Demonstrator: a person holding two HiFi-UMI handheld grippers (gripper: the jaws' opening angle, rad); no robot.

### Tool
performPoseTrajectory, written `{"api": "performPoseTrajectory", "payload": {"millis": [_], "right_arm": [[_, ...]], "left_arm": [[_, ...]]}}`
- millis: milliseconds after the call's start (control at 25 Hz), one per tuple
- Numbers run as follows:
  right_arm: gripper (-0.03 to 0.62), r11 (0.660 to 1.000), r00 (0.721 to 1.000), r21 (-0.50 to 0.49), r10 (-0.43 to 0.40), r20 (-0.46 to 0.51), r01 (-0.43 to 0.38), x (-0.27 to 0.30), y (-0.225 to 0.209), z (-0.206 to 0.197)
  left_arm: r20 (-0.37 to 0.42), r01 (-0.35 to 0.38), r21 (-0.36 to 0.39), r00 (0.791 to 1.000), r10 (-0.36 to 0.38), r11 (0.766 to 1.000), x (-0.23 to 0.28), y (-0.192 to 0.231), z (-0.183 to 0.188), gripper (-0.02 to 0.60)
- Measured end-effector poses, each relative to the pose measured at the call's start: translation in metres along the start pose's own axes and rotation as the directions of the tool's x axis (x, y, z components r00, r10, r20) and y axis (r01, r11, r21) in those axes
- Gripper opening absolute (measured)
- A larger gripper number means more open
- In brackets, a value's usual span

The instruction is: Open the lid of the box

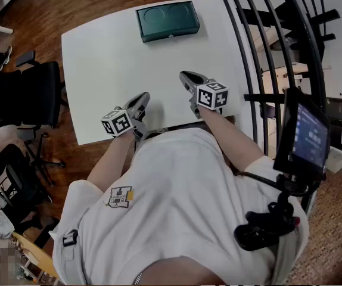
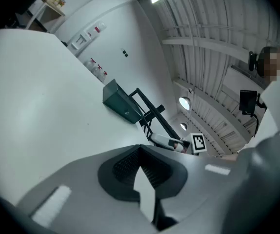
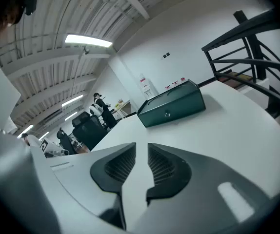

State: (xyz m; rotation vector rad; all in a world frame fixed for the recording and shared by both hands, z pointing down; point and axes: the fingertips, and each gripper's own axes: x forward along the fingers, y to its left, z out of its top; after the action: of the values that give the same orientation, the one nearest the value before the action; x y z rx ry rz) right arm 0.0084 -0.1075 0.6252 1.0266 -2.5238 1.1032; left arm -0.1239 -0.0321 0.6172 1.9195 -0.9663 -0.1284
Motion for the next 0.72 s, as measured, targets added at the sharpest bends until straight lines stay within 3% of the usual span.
{"api": "performPoseTrajectory", "payload": {"millis": [40,160,280,640,720], "right_arm": [[0.1,1.0,1.0,-0.024,-0.015,-0.008,0.015,0.005,-0.002,0.01],[0.148,0.995,0.997,-0.072,-0.075,-0.026,0.073,0.022,-0.018,0.038],[0.169,0.987,0.986,-0.053,-0.153,-0.069,0.149,0.045,-0.047,0.055],[0.176,0.97,0.951,0.008,-0.237,-0.2,0.244,0.113,-0.084,0.087],[0.101,0.965,0.942,0.01,-0.253,-0.221,0.261,0.114,-0.092,0.087]], "left_arm": [[0.005,0.0,0.001,1.0,0.0,1.0,-0.001,-0.003,0.001,-0.006],[0.017,-0.006,0.008,1.0,0.006,1.0,-0.003,-0.013,-0.001,-0.006],[0.023,-0.029,0.013,0.999,0.028,0.999,-0.003,-0.018,-0.006,-0.006],[0.046,-0.086,-0.028,0.995,0.087,0.996,-0.009,0.002,0.001,-0.006],[0.052,-0.089,-0.038,0.994,0.091,0.995,-0.009,0.003,-0.001,-0.006]]}}
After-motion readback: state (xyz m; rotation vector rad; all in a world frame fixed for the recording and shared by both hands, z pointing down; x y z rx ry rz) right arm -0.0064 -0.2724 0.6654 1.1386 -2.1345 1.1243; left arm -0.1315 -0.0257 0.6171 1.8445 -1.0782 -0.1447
